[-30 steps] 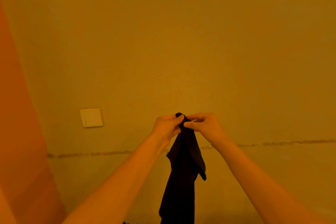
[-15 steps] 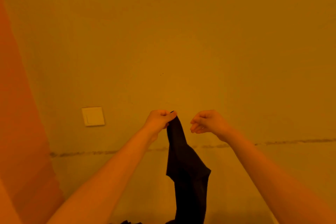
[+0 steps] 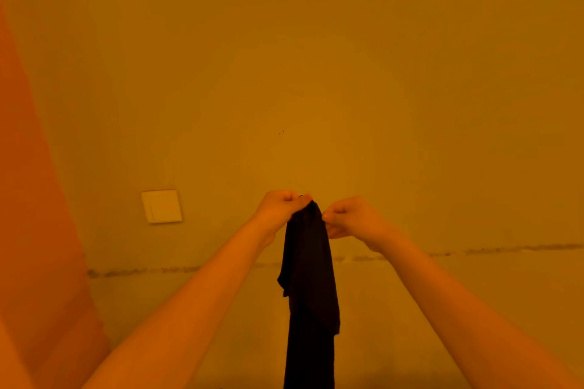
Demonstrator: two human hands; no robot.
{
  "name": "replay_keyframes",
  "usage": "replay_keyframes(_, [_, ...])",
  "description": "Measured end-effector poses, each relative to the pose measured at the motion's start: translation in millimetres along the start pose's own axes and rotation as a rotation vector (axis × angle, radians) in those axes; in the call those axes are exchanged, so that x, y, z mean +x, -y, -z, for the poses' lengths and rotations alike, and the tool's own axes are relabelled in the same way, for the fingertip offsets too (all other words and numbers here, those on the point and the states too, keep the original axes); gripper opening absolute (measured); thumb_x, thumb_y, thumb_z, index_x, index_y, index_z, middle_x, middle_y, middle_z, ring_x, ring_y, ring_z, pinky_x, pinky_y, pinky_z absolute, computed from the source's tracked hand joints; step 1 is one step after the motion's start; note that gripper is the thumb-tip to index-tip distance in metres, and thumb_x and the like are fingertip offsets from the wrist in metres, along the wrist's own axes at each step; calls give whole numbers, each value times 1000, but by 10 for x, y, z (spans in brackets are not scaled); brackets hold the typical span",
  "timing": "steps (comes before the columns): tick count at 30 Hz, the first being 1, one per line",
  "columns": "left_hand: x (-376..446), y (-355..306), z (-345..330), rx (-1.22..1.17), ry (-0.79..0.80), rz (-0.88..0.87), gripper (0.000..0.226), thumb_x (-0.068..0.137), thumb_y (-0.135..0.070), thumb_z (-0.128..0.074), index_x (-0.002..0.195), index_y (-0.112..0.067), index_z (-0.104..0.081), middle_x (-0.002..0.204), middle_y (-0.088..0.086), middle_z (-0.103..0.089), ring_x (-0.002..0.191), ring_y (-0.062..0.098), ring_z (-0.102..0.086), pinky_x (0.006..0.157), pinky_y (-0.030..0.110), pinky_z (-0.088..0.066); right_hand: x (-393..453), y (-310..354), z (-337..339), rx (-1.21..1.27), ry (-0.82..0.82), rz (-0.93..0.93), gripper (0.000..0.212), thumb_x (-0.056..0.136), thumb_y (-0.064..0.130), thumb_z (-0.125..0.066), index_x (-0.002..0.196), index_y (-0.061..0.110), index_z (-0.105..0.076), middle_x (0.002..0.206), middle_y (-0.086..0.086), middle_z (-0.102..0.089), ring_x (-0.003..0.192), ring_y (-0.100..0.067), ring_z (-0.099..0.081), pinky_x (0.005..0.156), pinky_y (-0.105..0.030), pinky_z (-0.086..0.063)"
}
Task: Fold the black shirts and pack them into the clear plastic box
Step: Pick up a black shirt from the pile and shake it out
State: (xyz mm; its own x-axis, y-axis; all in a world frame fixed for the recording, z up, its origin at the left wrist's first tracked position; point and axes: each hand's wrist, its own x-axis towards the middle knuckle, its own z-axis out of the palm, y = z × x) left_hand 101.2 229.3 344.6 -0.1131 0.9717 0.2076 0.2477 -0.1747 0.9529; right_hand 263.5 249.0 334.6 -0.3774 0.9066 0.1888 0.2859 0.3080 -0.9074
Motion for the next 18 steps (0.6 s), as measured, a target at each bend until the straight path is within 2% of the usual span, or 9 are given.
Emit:
replay_keyframes(3, [-9,-16,55,-4,33,-28,25,92,-24,-56,70,-14,-54,77,-1,-59,77,9,-55,75,24,-44,12,-36,89,105,-17,0,24,92,4,-53,72,11,-63,64,1,-67,65,-11,-65,62,-21,-54])
replay_keyframes(7, [-11,-67,-36,-12,80,-45,27,94,-23,-52,69,-14,-50,70,2,-52,71,15,-50,68,28,-41,38,-47,-23,244,-33,-60,29,100,10,-38,73,13,-49,72,-3,-54,68,-15,-54,62,-25,-47])
replay_keyframes(9, [-8,-93,-54,-17,65,-39,28,96,-24,-49,69,-16,-48,67,2,-47,64,14,-44,59,27,-35,62,-46,-52,327,-87,-87,29,100,13,-36,74,14,-48,72,-4,-49,65,-15,-47,59,-27,-39])
replay_keyframes(11, [6,-90,-47,-17,35,-49,29,97,-24,-47,69,-17,-46,66,1,-43,61,12,-40,54,26,-30,38,-9,-22,383,-123,-89,31,100,21,-37,73,15,-51,69,-4,-52,60,-13,-47,54,-25,-35])
replay_keyframes(13, [11,-93,-41,-23,33,-54,28,97,-23,-48,70,-16,-48,65,1,-45,61,11,-41,54,26,-30,3,24,12,322,-74,-39,32,98,32,-43,73,15,-56,67,0,-59,61,-10,-55,56,-24,-42])
replay_keyframes(16, [-2,-136,-74,-77,91,-32,23,96,-22,-50,75,-13,-53,70,5,-52,66,15,-49,59,28,-39,-19,49,-2,141,46,31,14,86,27,-63,79,15,-63,75,1,-66,71,-12,-64,65,-25,-49])
replay_keyframes(18, [-13,-175,-72,-53,103,-40,23,95,-23,-50,75,-13,-53,72,4,-54,67,15,-51,61,29,-41,-2,42,15,87,53,25,13,82,24,-68,82,12,-66,76,1,-68,71,-11,-66,65,-24,-51])
